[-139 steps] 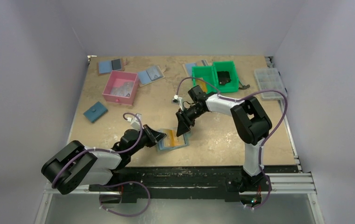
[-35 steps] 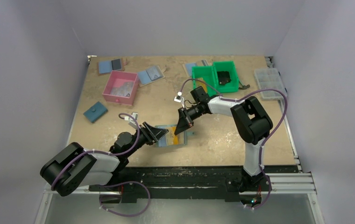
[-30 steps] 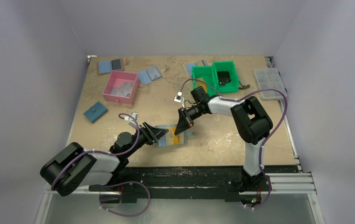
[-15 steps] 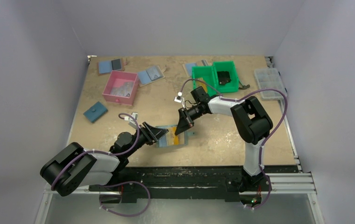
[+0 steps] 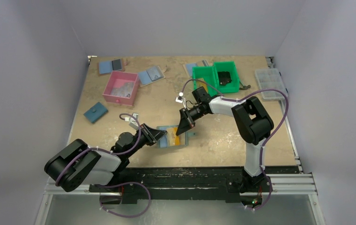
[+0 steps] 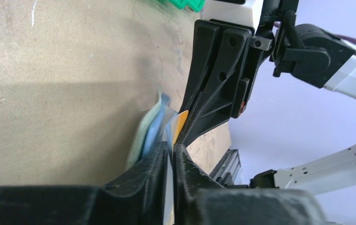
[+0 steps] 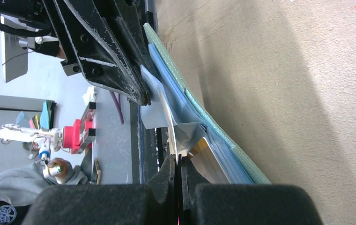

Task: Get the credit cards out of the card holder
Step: Remove the credit card from the card holder, then place the credit card in the storage box.

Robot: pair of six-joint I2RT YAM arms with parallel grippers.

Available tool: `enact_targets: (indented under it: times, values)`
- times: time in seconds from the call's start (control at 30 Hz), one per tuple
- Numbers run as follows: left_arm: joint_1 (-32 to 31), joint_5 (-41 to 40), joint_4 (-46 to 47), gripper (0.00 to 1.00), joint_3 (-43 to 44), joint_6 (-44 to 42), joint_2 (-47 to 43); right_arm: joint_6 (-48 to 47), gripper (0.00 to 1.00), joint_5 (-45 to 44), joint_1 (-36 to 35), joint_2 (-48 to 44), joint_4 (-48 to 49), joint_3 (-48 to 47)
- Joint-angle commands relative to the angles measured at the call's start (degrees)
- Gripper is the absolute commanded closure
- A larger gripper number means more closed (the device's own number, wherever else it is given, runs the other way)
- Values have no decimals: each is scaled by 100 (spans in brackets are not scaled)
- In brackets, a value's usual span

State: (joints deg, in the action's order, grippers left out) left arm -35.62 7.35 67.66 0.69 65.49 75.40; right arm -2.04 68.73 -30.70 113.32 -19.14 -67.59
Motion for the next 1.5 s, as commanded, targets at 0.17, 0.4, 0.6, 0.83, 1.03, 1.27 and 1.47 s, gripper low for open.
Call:
enact_targets:
  times: [0.17,0.4,0.6,0.83,1.03,1.27,1.47]
  values:
    - [43,-61,354,100,-351,82,-68,-265,100,-445,168,69,-200,-287]
    - [52,-456,-838,100,-288,-155,-526,-661,100,-1025,248,41,-607,-453]
    - [47,-718,-2224,100,-114,-547,-872,-1130,100,-1406,346,-18,-1033,-695]
    - [46,-1001,-2990,100,150,-836,-1071,-1712,100,-1346,683,-517,-1463,-923]
    - [50,-835,-3071,100,160,-942,-1130,-1810,100,-1385,1249,-779,-1618,-1132]
    - [48,-762,-3338,100,199,-1021,-1351,-1758,100,-2177,1544,-1033,-1495,-1656]
    - [51,-762,-3551,100,186,-1077,-1623,-1391,100,-2563,1901,-680,-1195,-2444]
